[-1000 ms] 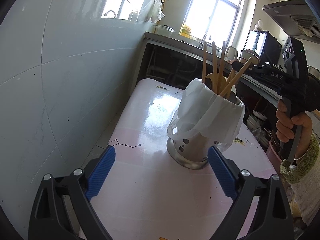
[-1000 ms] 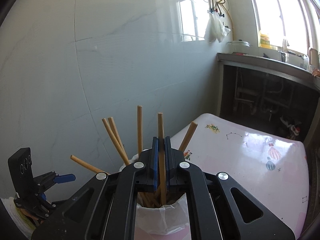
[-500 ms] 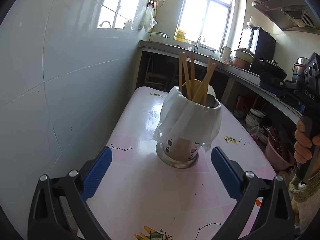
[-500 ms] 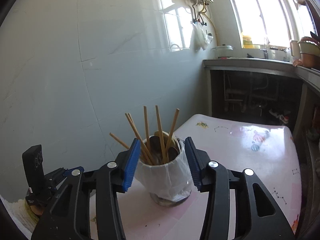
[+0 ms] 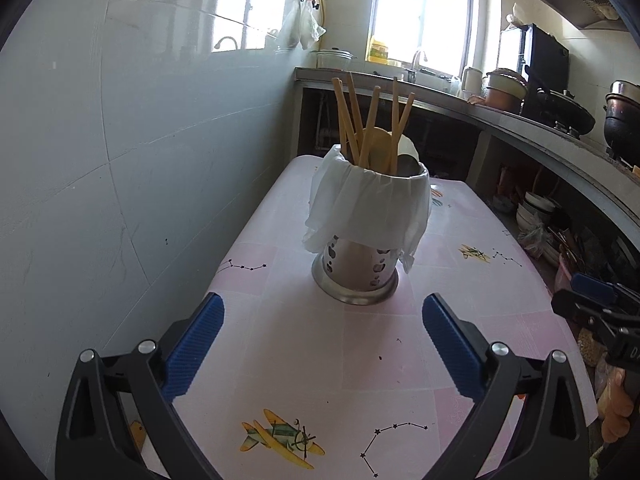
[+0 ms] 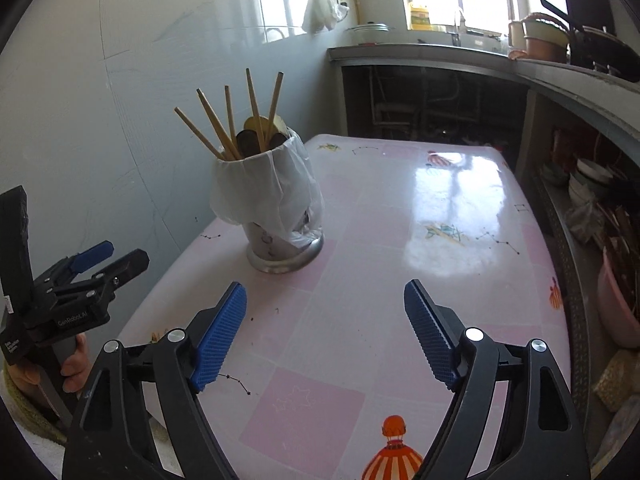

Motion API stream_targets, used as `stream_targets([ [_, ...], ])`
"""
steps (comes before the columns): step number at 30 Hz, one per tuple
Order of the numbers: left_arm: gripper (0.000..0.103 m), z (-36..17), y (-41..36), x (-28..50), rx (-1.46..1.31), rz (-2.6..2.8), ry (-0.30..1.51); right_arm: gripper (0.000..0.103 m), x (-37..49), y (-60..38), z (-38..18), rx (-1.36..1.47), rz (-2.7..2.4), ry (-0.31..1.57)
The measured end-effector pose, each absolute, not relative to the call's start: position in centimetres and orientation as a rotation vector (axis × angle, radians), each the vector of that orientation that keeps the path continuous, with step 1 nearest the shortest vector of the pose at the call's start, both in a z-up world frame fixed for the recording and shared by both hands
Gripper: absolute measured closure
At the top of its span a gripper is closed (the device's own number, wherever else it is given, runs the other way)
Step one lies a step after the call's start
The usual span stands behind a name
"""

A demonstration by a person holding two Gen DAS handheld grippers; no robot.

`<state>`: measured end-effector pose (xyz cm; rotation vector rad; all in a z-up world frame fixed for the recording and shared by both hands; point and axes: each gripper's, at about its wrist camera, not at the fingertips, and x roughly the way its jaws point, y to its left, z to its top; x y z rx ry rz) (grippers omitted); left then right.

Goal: Organize utensils

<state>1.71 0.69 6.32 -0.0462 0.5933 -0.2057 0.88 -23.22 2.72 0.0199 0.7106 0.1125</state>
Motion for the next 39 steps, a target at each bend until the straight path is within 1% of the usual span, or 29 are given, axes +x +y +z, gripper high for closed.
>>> stream_targets([
  [6, 0.006, 6.7, -0.4, 2.0, 0.014, -0.086, 0.618, 0.013, 0.0, -23.3, 3.1, -0.006, 0.042, 0.692],
  [10, 0.006, 6.9, -0.8, 2.3, 0.041, -0.056, 0.644, 0.008, -0.2, -23.2, 2.8, -0.019, 0.005, 0.682],
  [14, 0.006, 6.5, -1.1, 3.0, 0.070, -0.043, 0.725, 0.008, -0.3, -23.2, 2.7, -0.027, -0.014, 0.683],
  [19, 0.006, 6.3, -2.2, 2.6, 0.128, -0.034, 0.712, 0.008, -0.6, -23.7, 2.6, -0.015, -0.041, 0.680],
  [24, 0.006, 6.7, -3.0, 1.9, 0.112, -0.066, 0.682, 0.008, -0.7, -24.3, 2.6, 0.006, -0.074, 0.687],
  [39, 0.006, 6.5, -4.1, 2.7, 0.105, -0.085, 0.733, 0.008, -0.4, -25.0, 2.3, 0.029, -0.102, 0.720],
])
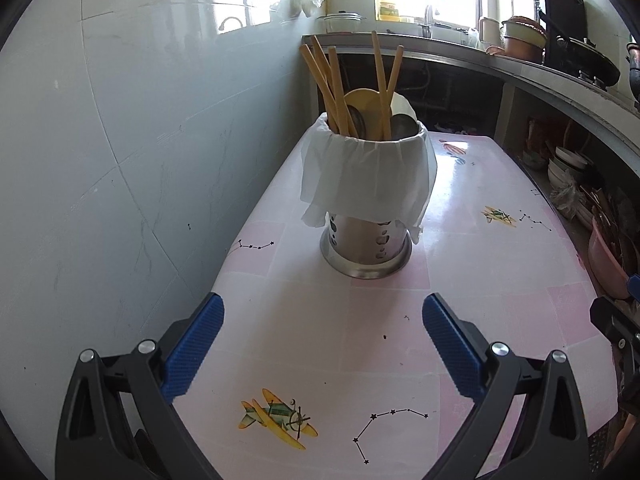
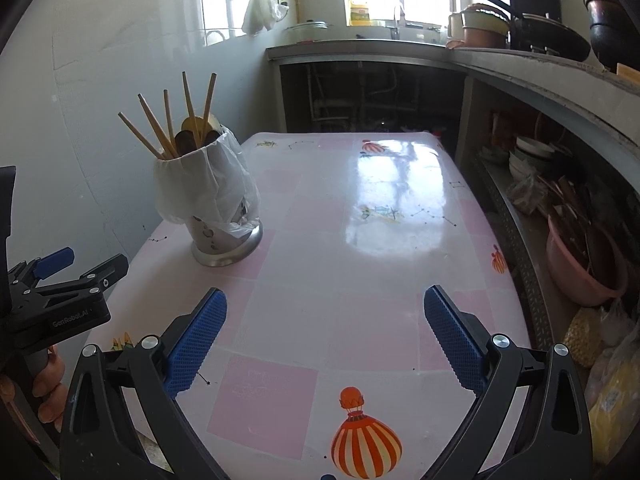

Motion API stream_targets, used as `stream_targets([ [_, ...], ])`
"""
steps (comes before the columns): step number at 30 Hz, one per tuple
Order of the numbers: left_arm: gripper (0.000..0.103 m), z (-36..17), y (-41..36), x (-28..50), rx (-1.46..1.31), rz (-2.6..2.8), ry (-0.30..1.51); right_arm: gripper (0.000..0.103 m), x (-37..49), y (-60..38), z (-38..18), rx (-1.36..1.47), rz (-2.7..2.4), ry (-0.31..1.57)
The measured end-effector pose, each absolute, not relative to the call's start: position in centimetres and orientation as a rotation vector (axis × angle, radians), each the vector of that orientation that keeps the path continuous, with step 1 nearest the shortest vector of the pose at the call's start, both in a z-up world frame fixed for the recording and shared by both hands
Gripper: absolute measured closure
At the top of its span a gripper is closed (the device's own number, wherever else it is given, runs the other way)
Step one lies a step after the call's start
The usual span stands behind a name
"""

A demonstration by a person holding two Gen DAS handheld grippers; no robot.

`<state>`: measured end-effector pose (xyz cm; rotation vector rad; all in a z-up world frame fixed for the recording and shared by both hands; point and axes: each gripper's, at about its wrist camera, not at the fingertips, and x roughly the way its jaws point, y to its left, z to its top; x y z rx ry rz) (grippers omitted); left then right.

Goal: Organize utensils

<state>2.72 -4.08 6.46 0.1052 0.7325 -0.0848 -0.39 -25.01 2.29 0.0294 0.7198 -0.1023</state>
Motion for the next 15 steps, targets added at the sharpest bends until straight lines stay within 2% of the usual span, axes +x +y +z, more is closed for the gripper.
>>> stream_targets([
  [15, 0.006, 6.19, -3.18, 3.33, 0.112, -0.039, 0.728, 0.008, 0.55, -24.87, 1.24, 0.028, -0.121, 0.761],
])
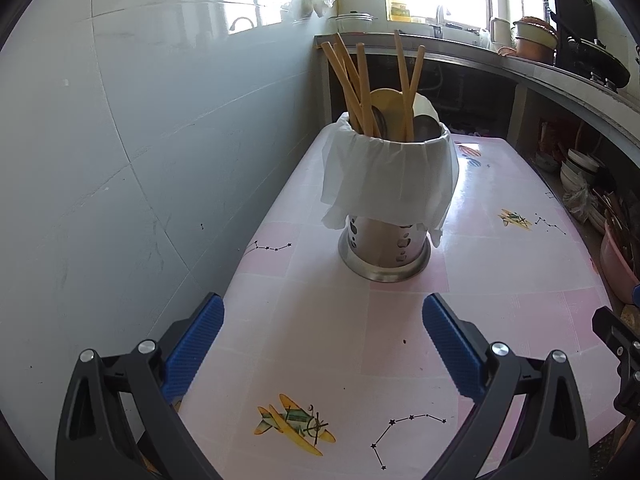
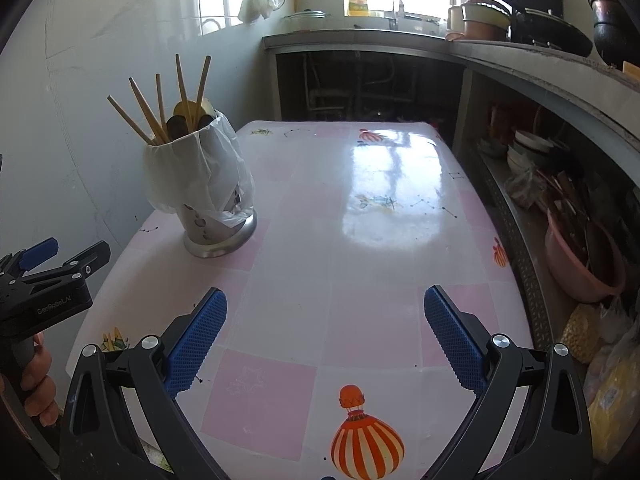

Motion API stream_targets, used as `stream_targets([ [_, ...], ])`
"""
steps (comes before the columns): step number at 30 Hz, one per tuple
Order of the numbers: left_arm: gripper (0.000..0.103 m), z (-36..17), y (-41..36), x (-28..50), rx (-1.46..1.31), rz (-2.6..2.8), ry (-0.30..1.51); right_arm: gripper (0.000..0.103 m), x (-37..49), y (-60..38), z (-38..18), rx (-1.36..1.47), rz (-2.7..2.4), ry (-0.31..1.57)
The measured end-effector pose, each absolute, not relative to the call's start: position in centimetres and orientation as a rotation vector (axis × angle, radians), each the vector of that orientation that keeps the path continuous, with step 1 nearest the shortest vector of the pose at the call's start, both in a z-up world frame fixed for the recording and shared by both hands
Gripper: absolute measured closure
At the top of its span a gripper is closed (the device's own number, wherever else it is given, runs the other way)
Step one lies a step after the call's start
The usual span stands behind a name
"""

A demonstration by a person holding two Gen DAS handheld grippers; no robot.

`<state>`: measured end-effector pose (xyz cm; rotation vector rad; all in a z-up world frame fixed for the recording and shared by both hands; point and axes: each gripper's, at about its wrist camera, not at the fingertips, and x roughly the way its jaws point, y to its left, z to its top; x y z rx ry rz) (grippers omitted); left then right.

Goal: Organize utensils

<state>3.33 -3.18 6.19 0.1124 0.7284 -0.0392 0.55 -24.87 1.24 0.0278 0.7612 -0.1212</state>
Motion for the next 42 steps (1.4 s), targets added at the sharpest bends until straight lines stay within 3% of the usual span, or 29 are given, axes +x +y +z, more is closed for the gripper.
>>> stream_targets([
  [42, 0.006, 6.9, 1.8, 4.2, 0.134, 0.077, 0.706, 0.008, 3.4, -24.6, 3.1, -0.080, -0.112, 0.705],
])
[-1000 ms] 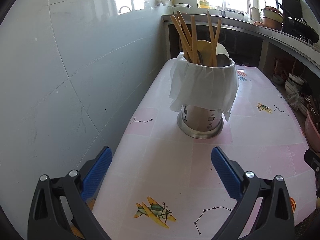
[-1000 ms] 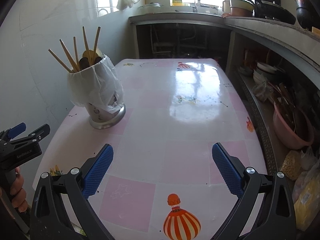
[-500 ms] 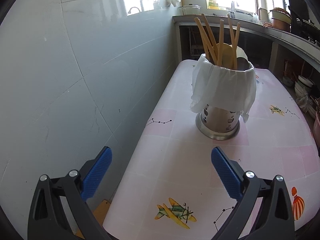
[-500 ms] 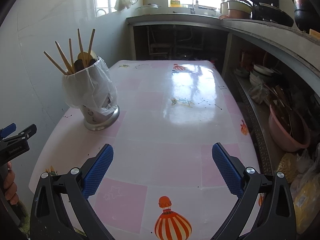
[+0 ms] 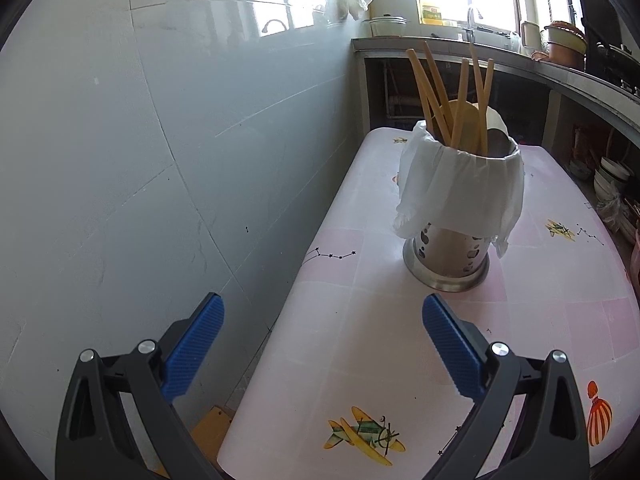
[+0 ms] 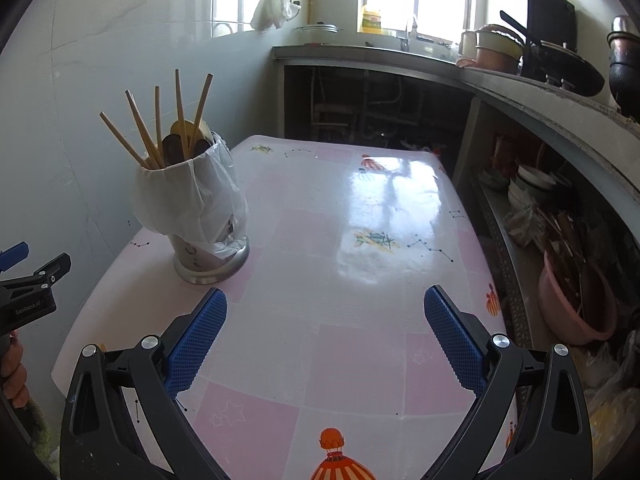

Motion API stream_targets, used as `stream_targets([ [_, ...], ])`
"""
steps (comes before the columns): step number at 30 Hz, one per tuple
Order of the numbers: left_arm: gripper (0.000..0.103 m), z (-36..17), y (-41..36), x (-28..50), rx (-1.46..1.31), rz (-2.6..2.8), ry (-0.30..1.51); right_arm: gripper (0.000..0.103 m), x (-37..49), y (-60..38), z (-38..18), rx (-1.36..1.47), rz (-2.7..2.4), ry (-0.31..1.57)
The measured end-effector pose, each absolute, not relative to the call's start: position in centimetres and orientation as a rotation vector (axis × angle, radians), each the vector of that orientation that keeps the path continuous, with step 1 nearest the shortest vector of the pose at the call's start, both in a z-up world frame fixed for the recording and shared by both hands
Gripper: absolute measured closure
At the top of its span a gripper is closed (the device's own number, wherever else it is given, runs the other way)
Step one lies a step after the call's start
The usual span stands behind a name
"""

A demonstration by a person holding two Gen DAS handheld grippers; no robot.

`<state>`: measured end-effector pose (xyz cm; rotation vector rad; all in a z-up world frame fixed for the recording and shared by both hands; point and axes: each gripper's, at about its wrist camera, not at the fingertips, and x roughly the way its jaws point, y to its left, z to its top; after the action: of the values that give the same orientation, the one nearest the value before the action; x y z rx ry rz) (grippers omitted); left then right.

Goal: Organize utensils

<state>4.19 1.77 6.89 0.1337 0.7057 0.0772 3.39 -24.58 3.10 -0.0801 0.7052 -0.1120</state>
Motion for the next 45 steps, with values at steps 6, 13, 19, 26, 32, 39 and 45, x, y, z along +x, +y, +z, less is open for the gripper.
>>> stream_targets([
  [6, 0.006, 7.2, 2.3, 5.0, 0.125, 0.075, 0.693, 0.008, 4.4, -24.2, 3.1, -0.090, -0.111, 0.710],
  [13, 0.006, 7.4, 2.9, 5.9, 0.119, 0.065, 0.689, 0.008, 5.2, -24.4, 3.1, -0.089, -0.122, 0.718],
  [19, 0.006, 7.4, 3.1, 6.4, 0.119, 0.057, 0.686, 0.008, 5.5, -24.7, 3.0, -0.094, -0.132, 0.725],
  [26, 0.006, 7.3, 3.2, 6.6, 0.113, 0.050, 0.691, 0.008, 5.6, -24.8, 2.9, -0.091, -0.138, 0.726],
  [32, 0.006, 7.4, 3.3, 6.4, 0.099, 0.044, 0.690, 0.008, 5.5, -24.8, 2.9, -0.091, -0.136, 0.725],
  [39, 0.006, 7.4, 3.3, 6.3, 0.090, 0.039, 0.686, 0.008, 5.5, -24.7, 2.9, -0.090, -0.135, 0.724],
  [45, 0.006, 7.5, 3.2, 6.2, 0.087, 0.037, 0.684, 0.008, 5.6, -24.6, 2.9, -0.092, -0.136, 0.724],
])
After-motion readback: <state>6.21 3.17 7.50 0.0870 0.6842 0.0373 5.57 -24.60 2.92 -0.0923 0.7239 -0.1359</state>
